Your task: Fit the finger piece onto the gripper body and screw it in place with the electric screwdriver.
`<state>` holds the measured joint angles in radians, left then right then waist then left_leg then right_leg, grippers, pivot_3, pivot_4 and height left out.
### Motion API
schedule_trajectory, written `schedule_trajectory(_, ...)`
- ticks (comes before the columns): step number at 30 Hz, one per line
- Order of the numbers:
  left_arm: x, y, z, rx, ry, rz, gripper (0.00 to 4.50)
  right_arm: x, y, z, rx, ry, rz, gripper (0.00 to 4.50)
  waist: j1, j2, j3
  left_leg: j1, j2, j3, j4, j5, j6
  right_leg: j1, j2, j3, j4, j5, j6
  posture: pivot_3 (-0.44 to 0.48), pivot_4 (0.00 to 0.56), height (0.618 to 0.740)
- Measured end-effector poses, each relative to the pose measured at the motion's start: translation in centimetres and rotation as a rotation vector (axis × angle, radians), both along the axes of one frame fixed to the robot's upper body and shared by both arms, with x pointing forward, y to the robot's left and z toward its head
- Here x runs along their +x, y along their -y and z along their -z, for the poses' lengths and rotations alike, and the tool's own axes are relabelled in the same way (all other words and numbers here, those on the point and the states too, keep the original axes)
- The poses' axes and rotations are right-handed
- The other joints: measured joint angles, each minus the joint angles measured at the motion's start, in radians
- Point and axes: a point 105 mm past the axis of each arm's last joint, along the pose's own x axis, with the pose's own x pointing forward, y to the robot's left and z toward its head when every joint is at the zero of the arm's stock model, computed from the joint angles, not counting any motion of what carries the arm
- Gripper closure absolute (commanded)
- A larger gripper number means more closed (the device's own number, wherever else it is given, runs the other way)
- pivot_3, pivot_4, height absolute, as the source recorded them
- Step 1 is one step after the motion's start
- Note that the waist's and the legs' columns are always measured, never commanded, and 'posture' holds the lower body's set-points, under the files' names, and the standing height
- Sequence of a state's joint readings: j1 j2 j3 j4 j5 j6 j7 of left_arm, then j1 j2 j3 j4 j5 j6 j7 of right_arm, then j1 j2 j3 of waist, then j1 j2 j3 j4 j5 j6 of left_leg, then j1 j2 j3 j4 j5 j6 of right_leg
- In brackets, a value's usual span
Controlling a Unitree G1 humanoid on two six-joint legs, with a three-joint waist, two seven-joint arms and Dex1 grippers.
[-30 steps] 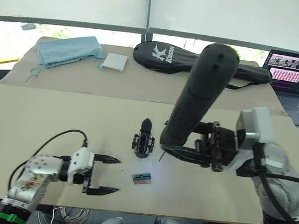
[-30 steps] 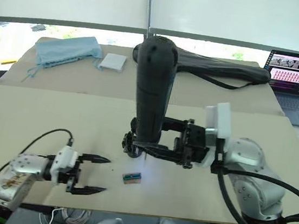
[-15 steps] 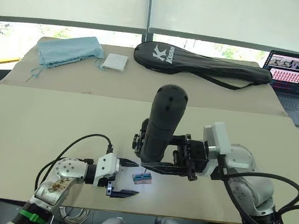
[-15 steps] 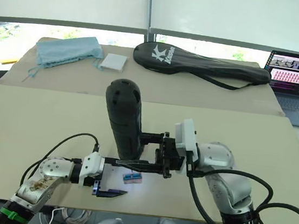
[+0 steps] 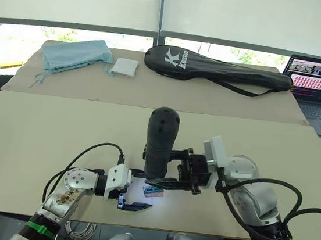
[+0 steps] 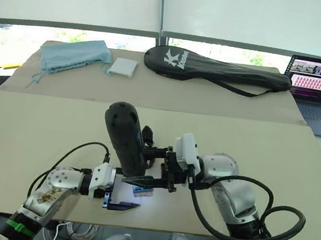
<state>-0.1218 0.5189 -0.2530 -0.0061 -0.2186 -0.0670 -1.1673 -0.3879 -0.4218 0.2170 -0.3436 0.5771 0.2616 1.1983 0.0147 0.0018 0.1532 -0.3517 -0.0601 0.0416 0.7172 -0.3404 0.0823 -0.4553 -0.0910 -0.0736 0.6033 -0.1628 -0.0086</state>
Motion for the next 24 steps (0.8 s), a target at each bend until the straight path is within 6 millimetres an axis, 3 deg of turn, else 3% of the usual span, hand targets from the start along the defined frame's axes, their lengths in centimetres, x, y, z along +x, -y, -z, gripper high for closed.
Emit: schedule_trajectory(24, 0.15, 0.04, 0.15, -0.006, -0.007, -0.012, 0.05, 0.54, -0.19, 0.15, -0.016, 0.015, -0.004, 2.58, 0.001, 0.001, -0.001, 0.0, -0.001, 0.0, 0.003, 0.0, 0.0, 0.0, -0.001, 0.0, 0.003, 0.0, 0.0, 0.0, 0.15, 0.74)
